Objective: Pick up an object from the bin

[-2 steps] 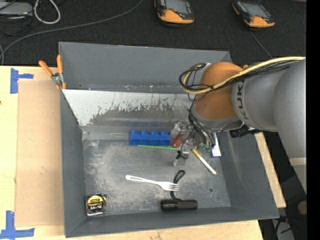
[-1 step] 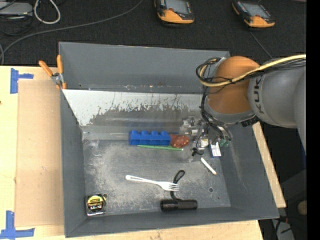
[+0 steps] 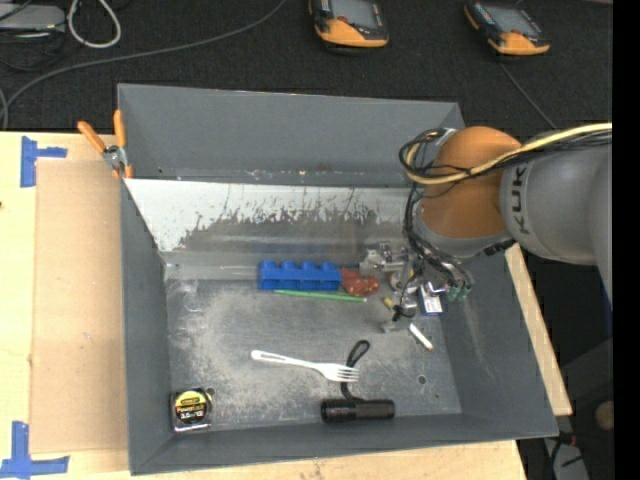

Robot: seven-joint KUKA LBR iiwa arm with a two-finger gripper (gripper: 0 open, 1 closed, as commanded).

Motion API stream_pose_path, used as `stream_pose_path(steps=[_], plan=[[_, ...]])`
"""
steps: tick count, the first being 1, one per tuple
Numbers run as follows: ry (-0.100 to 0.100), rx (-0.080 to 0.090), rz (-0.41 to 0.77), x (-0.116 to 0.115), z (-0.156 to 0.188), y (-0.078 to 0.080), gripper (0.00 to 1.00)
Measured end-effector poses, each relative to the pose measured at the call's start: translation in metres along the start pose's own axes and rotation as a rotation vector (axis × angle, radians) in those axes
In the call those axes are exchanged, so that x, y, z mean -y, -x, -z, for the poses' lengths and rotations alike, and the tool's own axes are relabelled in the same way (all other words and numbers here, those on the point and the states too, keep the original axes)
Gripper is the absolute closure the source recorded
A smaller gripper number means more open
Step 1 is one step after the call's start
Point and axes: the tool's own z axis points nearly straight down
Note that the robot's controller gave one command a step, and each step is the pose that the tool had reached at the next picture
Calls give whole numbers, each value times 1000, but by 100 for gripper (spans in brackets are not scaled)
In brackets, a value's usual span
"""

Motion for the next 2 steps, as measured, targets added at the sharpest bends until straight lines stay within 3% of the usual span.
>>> stream_pose_path(steps=[1, 2], plan=[[-2, 6, 89, -5, -1, 3, 100], [-2, 6, 90, -5, -1, 3, 100]])
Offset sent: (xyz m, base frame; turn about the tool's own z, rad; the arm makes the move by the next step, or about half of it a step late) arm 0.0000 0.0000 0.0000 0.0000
